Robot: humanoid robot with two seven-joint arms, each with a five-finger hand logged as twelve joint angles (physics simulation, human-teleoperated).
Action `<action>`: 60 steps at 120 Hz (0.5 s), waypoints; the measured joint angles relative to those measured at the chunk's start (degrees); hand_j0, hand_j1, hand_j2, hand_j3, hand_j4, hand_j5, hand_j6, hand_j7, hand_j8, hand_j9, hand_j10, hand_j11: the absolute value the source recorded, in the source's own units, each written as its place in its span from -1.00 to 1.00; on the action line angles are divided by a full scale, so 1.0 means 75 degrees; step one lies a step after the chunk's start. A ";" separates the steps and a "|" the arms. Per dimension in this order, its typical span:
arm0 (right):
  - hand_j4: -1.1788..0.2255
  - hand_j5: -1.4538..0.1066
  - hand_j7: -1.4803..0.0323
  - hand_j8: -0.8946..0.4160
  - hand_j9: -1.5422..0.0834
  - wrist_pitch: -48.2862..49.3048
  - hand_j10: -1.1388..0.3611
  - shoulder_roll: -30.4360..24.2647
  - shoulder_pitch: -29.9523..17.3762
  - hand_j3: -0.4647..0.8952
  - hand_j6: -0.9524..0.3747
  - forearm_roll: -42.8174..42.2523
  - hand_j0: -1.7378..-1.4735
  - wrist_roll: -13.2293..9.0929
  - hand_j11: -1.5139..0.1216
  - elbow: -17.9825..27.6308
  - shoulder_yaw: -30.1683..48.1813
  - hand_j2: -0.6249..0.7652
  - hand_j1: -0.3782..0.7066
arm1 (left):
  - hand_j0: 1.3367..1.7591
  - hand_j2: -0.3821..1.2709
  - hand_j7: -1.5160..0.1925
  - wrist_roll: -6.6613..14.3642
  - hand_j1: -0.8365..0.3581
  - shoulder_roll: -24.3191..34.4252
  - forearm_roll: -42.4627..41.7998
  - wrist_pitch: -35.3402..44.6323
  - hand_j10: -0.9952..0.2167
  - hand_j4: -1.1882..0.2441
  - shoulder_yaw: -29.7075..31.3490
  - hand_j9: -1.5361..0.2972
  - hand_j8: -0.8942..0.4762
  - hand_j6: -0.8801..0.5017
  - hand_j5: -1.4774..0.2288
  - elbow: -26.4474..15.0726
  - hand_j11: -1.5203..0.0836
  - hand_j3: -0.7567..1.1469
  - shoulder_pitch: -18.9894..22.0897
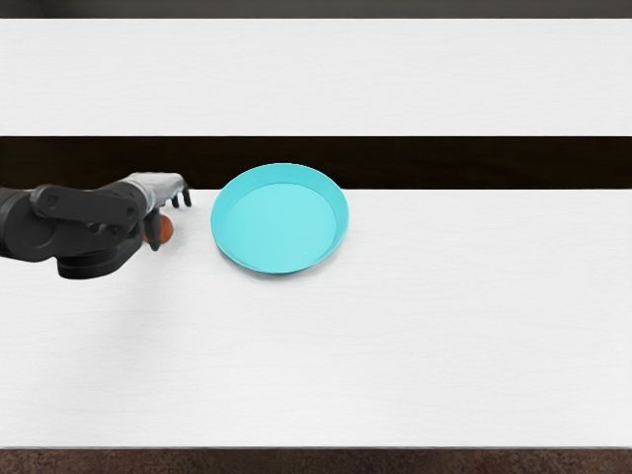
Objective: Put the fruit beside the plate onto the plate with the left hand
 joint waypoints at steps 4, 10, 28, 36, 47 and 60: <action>0.64 0.82 0.91 0.33 0.86 0.0000 0.48 0.0000 0.0000 -0.32 0.40 0.0000 -0.40 0.0000 0.81 0.0000 0.0000 -0.11 -0.89 | 0.52 -0.42 0.17 -0.0001 0.21 0.0009 0.0001 0.0039 -0.01 0.11 0.0026 0.11 -0.27 -0.30 0.13 -0.0014 0.25 -0.20 0.0000; 0.64 0.82 0.91 0.33 0.86 0.0000 0.48 0.0000 0.0000 -0.32 0.40 0.0000 -0.40 0.0000 0.81 -0.0002 0.0000 -0.11 -0.89 | 0.52 -0.43 0.16 0.0000 0.19 0.0012 0.0005 0.0082 -0.02 0.10 0.0063 0.10 -0.28 -0.31 0.12 -0.0040 0.24 -0.20 0.0000; 0.64 0.82 0.91 0.33 0.86 0.0000 0.48 0.0000 0.0000 -0.32 0.40 0.0000 -0.40 0.0000 0.81 -0.0003 0.0000 -0.11 -0.89 | 0.52 -0.43 0.12 0.0000 0.15 0.0059 0.0006 0.0302 -0.06 0.06 0.0139 0.07 -0.32 -0.34 0.08 -0.0162 0.20 -0.20 0.0000; 0.64 0.82 0.91 0.33 0.86 0.0000 0.48 0.0000 0.0000 -0.32 0.40 0.0000 -0.40 0.0000 0.81 -0.0004 0.0000 -0.11 -0.89 | 0.52 -0.43 0.09 -0.0007 0.13 0.0059 0.0009 0.0374 -0.09 0.04 0.0157 0.04 -0.34 -0.37 0.05 -0.0192 0.17 -0.20 0.0003; 0.64 0.82 0.91 0.33 0.86 0.0000 0.48 0.0000 0.0000 -0.32 0.40 0.0000 -0.40 0.0000 0.81 -0.0001 0.0000 -0.11 -0.89 | 0.52 -0.40 0.06 -0.0077 0.09 0.0069 0.0002 0.0513 -0.13 0.01 0.0184 0.01 -0.38 -0.40 0.01 -0.0234 0.13 -0.20 0.0012; 0.64 0.82 0.91 0.33 0.86 0.0000 0.48 0.0000 0.0000 -0.32 0.40 0.0000 -0.40 0.0000 0.81 -0.0003 0.0000 -0.11 -0.89 | 0.52 -0.36 0.00 -0.0119 0.01 0.0076 0.0001 0.0644 -0.19 -0.05 0.0197 -0.05 -0.43 -0.46 -0.05 -0.0273 0.07 -0.20 0.0024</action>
